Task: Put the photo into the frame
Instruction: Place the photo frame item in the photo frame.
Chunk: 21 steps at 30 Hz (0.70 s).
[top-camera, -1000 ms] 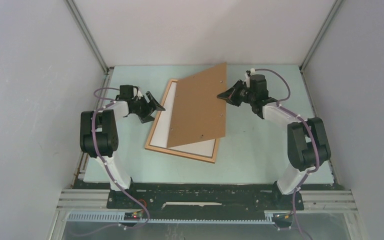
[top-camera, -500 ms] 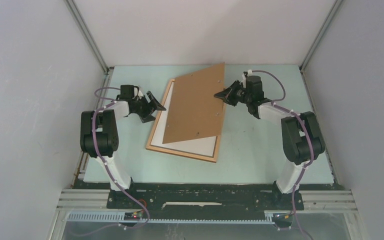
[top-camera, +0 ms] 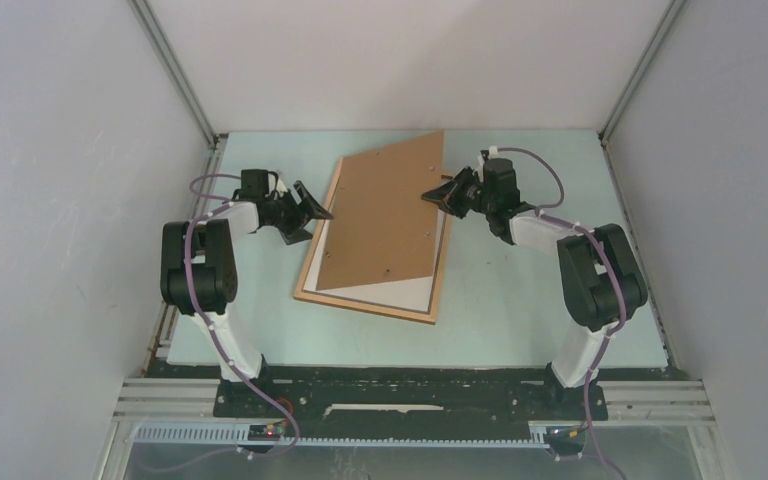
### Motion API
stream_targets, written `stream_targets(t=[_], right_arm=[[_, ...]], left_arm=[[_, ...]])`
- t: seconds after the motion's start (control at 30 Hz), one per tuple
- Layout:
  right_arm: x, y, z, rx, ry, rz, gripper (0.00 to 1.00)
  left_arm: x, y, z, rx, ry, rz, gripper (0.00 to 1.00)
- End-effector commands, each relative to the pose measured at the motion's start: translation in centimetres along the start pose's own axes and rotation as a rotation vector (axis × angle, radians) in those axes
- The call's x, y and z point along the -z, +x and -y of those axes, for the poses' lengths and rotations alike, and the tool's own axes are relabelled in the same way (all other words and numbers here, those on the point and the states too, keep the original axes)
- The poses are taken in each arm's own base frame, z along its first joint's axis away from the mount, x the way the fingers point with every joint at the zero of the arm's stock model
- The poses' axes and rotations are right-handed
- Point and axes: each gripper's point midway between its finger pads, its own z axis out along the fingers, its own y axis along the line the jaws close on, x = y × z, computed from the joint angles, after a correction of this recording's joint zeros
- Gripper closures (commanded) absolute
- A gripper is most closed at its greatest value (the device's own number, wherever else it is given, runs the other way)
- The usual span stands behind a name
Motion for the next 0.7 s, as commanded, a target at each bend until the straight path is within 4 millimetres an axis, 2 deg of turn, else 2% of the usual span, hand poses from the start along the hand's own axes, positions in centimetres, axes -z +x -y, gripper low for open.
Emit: stream_targets(t=[0.0, 0.17, 0.33, 0.67], right_arm=[[1.0, -0.6, -2.9, 0.026, -0.080, 0.076, 1.00], [1.3, -0.4, -1.9, 0.010, -0.061, 0.111, 1.00], [0.9, 0.8, -1.2, -0.002, -0.054, 0.095, 1.00], [1.1, 1.7, -1.3, -0.019, -0.070, 0.075, 1.00]], left_arm=[[0.2, 1.2, 1.5, 0.000, 0.059, -0.028, 0.17], [0.1, 1.4, 1.7, 0.000, 0.066, -0.035, 0.17], [0.0, 1.5, 1.8, 0.003, 0.074, -0.036, 0.17], [0.0, 1.4, 2.0, 0.009, 0.083, -0.037, 0.17]])
